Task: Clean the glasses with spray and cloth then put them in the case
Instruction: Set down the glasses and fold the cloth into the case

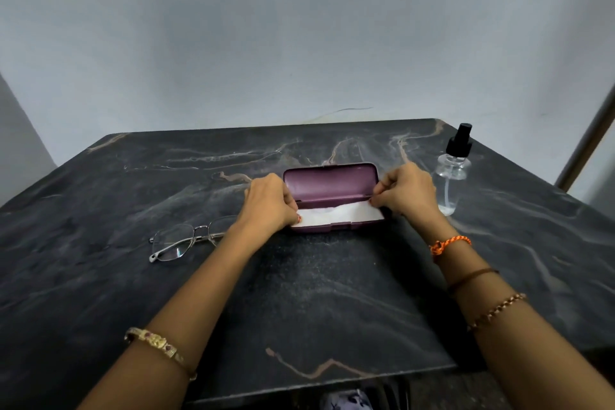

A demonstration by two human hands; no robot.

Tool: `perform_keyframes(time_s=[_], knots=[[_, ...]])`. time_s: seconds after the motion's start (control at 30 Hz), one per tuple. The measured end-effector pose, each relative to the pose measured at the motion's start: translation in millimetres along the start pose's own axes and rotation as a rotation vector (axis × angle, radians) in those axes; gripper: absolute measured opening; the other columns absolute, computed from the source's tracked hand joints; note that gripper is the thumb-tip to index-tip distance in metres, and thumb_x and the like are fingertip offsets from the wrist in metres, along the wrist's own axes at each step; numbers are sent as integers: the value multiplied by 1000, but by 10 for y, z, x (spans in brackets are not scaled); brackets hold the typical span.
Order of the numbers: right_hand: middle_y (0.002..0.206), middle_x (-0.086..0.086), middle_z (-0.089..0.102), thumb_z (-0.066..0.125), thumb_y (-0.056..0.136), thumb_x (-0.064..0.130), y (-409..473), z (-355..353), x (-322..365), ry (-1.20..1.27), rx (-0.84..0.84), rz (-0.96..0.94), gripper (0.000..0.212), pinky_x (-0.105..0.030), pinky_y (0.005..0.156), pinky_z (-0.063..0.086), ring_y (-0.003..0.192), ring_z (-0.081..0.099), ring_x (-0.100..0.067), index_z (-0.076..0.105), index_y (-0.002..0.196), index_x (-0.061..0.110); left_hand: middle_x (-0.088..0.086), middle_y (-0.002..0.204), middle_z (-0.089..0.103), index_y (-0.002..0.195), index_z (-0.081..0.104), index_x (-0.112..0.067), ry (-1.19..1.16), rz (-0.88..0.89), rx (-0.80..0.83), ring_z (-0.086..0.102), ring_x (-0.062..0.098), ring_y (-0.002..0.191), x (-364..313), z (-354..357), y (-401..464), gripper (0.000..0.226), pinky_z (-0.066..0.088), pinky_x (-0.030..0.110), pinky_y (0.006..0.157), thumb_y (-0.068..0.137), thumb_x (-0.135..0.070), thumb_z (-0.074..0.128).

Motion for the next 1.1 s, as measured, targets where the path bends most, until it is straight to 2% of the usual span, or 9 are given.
perform_keyframes(time_s=[0.1, 0.27, 0.4, 0.5, 0.63, 0.77, 0.87, 0.97, 1.1], knots=[[50, 5, 54, 76, 59, 0, -52, -2, -53, 40, 21, 13, 24, -19, 49, 37, 51, 51, -9, 59, 52, 16, 2, 71, 66, 71, 70, -6, 13, -22, 27, 58, 16, 78, 3, 14, -3, 13, 47, 35, 90, 62, -5, 79], [49, 6, 54, 75, 57, -4, -54, 15, -113, 73, 49, 35, 33, -13, 44, 36, 52, 50, -5, 56, 49, 21, 3, 71, 58, 65, 60, -16, 11, -58, 80, 56, 19, 77, 56, 19, 16, 24, 45, 28, 75, 60, -7, 81], [49, 7, 52, 73, 59, -5, -55, 31, -115, 61, 47, 3, 25, -13, 45, 35, 52, 49, -4, 61, 55, 16, 3, 70, 57, 67, 61, -15, 46, -55, 121, 61, 23, 82, 61, 67, 31, 22, 46, 29, 75, 62, -6, 80], [51, 6, 53, 72, 62, -3, -39, 43, -82, 14, 43, -33, 18, -17, 49, 37, 56, 52, -8, 64, 62, 13, -2, 66, 57, 70, 64, -12, 63, -41, 144, 57, 18, 76, 43, 93, 33, 16, 48, 30, 78, 65, -6, 78], [52, 8, 53, 72, 67, 2, -36, 49, -48, -14, 51, -93, 26, -14, 50, 36, 55, 50, -2, 59, 53, 19, -6, 64, 55, 70, 65, -9, 88, -16, 145, 54, 12, 72, 36, 103, 53, 11, 48, 29, 82, 69, -10, 76], [54, 5, 57, 74, 71, 13, -34, 43, -37, 26, 56, -110, 23, -20, 55, 42, 56, 53, -6, 59, 54, 19, -8, 60, 56, 58, 61, -15, 65, -13, 129, 50, 2, 61, 80, 68, 83, 20, 42, 21, 62, 67, -23, 78], [54, 4, 56, 74, 73, 21, -27, 45, -28, 55, 57, -116, 24, -18, 53, 41, 54, 51, -4, 57, 56, 20, -9, 56, 55, 54, 58, -17, 57, -7, 94, 48, 0, 56, 104, 30, 108, 26, 32, 14, 49, 68, -27, 77], [53, 4, 55, 71, 76, 28, -36, 29, 17, 45, 20, -157, 22, -22, 54, 39, 55, 52, -7, 60, 60, 17, -9, 58, 56, 59, 59, -17, 46, 11, 73, 50, 1, 58, 105, 10, 126, 23, 37, 17, 54, 68, -29, 76], [60, 0, 57, 62, 84, 28, -77, -37, 123, -16, -96, -240, 22, -24, 60, 35, 61, 53, -14, 65, 73, 8, -6, 61, 56, 63, 59, -16, 30, 40, 22, 57, 12, 67, 88, -54, 122, 21, 46, 27, 68, 68, -29, 76]])
Point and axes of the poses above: each hand's wrist, its own y-axis towards the middle knuckle, its own z-axis out of the palm, x = y × z, the point moved 10 cm from there along y, towards the middle knuckle
